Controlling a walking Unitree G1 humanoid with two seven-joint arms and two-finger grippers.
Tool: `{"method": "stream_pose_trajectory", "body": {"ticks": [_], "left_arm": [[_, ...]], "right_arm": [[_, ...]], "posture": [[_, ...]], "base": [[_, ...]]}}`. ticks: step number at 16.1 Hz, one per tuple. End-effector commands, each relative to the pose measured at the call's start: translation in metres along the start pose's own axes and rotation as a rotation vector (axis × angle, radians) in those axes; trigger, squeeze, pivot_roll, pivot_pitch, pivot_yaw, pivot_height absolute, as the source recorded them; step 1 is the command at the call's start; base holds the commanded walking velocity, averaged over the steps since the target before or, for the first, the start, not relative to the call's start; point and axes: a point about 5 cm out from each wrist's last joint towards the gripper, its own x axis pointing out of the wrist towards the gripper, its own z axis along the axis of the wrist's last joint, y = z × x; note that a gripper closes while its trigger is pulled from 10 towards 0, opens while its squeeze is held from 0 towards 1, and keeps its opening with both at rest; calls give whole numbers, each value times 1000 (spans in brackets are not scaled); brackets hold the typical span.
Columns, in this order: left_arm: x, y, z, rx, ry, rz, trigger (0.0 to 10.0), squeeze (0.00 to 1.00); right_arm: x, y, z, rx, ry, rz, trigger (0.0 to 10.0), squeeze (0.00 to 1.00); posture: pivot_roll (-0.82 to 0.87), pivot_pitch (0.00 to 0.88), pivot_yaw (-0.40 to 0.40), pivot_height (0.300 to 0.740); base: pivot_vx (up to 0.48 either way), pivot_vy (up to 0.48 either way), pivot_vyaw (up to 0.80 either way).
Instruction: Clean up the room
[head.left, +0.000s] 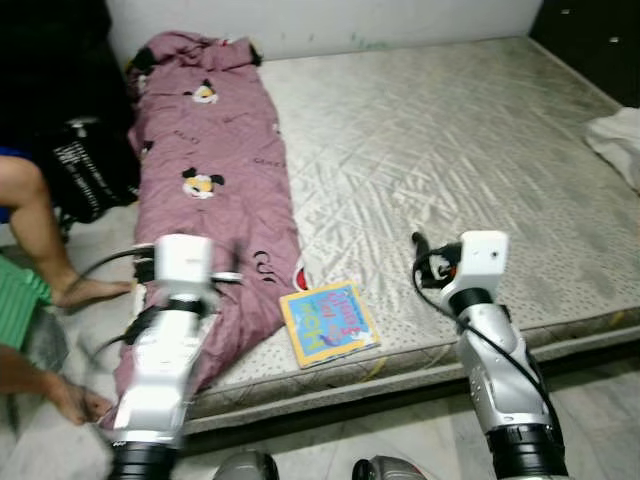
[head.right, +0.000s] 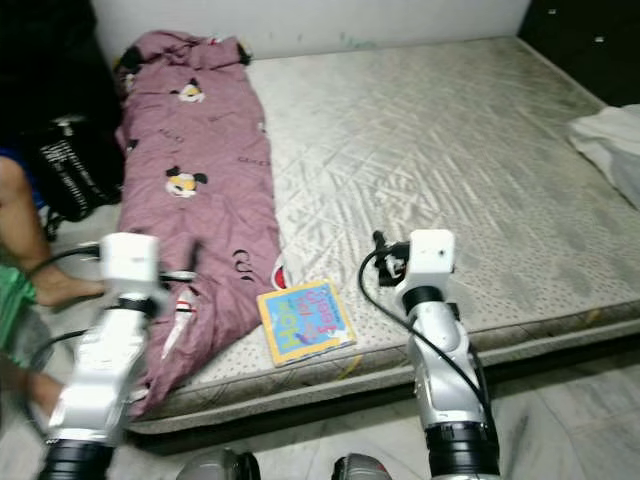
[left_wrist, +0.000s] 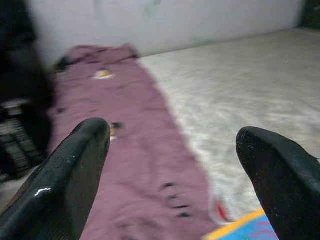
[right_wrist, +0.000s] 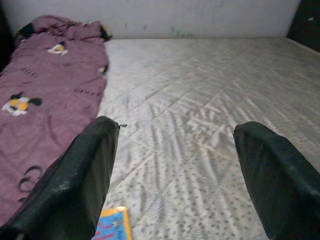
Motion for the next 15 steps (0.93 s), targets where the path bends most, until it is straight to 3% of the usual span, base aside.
{"method": "stream_pose_trajectory", "body": {"ticks": [1,4,7,8,9,15], "left_arm": [[1,-9,3,0,-8,-40,10000,0],[-3,1,0,-62,22,35,10000,0],[-8,24,-11,-186,67,181,10000,0],[-8,27,-10,-171,54,186,10000,0],[-7,28,-8,-144,45,173,10000,0],[1,19,-4,-169,45,130,10000,0]], "right_arm": [[-2,-3,4,-8,-14,-5,10000,0],[-6,-11,-1,-13,-1,-29,10000,0],[-4,-1,0,-12,0,2,10000,0],[-4,-1,0,-11,-1,3,10000,0],[-4,0,1,3,-8,-1,10000,0],[-3,1,5,21,-31,-9,10000,0]], "posture": [[-38,102,29,740],[-29,108,29,740],[-19,116,17,740],[-18,118,18,740],[-15,110,26,740],[-30,104,38,740]], "base": [[0,0,0],[0,0,0],[0,0,0],[0,0,0],[0,0,0],[0,0,0]]}}
